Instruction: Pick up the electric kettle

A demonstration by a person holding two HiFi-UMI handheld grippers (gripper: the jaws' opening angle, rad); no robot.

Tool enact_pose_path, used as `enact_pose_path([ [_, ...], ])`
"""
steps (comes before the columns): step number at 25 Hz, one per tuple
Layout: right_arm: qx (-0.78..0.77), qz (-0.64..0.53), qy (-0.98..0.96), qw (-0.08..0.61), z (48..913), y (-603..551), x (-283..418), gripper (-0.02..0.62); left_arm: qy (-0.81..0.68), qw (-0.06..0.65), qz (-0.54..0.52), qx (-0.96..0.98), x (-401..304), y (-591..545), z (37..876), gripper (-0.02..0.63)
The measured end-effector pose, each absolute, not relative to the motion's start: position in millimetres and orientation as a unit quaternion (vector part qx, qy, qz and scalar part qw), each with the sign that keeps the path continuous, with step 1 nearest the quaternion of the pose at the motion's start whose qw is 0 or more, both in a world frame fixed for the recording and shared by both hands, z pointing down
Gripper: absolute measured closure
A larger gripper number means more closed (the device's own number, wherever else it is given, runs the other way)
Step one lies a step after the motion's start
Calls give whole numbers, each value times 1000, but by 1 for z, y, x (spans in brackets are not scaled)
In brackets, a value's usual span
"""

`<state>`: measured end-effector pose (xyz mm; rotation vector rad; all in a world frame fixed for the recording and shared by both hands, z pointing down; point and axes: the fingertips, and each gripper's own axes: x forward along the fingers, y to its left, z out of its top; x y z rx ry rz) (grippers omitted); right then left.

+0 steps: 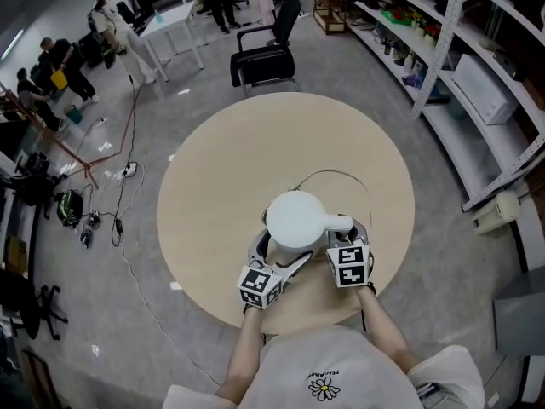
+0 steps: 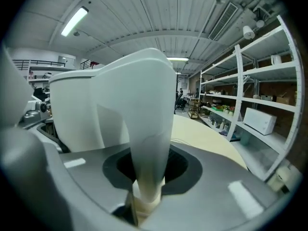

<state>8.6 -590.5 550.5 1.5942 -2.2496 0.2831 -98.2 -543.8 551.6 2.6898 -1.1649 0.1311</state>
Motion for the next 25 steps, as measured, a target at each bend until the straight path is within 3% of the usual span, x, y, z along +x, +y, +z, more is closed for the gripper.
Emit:
enact_pose_path([
  [6, 562, 97, -801, 182, 549, -592, 7, 512, -375, 104, 41, 920, -94, -552, 554, 12],
  [17, 556, 95, -808, 170, 545, -596, 6, 512, -367, 116, 82, 919, -94, -555, 552, 18],
  [25, 561, 86, -813, 132, 471, -603, 4, 512, -374, 72, 75, 921, -96, -563, 473, 21],
])
